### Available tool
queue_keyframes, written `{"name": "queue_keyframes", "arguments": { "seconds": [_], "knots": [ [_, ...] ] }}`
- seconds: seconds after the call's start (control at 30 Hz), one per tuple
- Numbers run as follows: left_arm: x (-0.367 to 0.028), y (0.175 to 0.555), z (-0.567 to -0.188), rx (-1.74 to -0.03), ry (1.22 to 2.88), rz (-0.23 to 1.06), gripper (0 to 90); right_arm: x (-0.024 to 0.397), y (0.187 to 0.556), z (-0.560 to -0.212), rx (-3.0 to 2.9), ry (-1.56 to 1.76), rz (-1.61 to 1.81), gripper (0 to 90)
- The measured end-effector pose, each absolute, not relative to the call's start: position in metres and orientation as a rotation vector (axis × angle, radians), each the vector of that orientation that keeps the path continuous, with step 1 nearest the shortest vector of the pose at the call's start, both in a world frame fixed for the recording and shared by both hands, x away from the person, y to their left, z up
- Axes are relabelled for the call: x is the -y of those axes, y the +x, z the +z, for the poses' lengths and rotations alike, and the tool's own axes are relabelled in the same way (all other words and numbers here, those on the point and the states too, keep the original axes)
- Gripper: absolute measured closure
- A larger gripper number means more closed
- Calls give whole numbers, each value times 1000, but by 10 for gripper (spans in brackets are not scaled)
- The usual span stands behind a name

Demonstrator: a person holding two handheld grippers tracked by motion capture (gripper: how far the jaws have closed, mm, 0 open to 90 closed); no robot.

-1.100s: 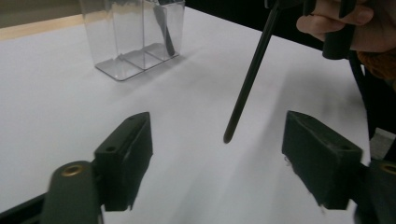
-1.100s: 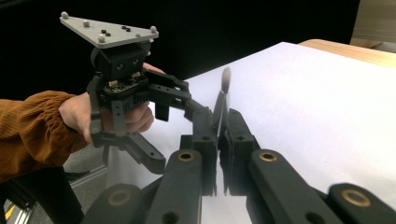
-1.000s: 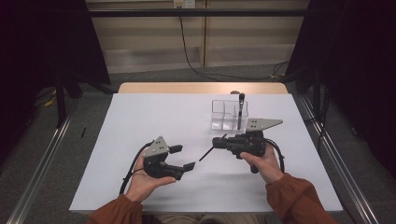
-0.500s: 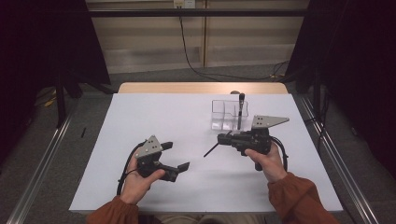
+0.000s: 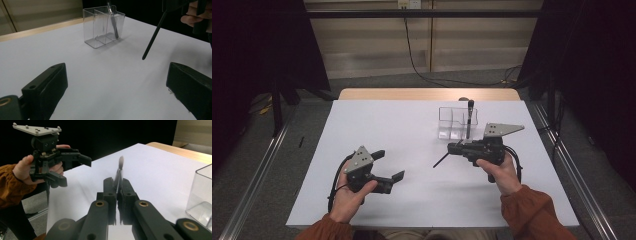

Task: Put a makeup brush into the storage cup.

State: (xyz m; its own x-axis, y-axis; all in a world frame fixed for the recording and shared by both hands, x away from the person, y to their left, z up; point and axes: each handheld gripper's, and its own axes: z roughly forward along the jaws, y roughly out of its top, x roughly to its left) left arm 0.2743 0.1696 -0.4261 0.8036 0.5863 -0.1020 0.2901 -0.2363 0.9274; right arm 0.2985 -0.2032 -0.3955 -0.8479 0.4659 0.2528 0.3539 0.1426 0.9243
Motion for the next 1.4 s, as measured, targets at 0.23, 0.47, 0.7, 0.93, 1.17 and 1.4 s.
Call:
{"name": "queue_keyframes", "arguments": {
  "seconds": [0.23, 0.47, 0.7, 0.93, 1.17, 1.4],
  "knots": [
    [-183, 270, -429, -677, 1829, 347, 37, 208, 298, -393, -2295, 843, 1798, 855],
    [-199, 265, -427, -702, 1809, 379, 37, 214, 299, -392, -2289, 855, 1783, 855],
    [-213, 260, -428, -735, 1767, 408, 47, 223, 300, -387, -2268, 894, 1773, 856],
    [-222, 254, -428, -764, 1731, 432, 48, 230, 302, -387, -2251, 927, 1755, 855],
    [-237, 248, -433, -794, 1706, 466, 48, 236, 303, -384, -2233, 943, 1720, 855],
    [-247, 250, -436, -818, 1684, 476, 48, 242, 308, -380, -2216, 968, 1688, 855]
  ]
}}
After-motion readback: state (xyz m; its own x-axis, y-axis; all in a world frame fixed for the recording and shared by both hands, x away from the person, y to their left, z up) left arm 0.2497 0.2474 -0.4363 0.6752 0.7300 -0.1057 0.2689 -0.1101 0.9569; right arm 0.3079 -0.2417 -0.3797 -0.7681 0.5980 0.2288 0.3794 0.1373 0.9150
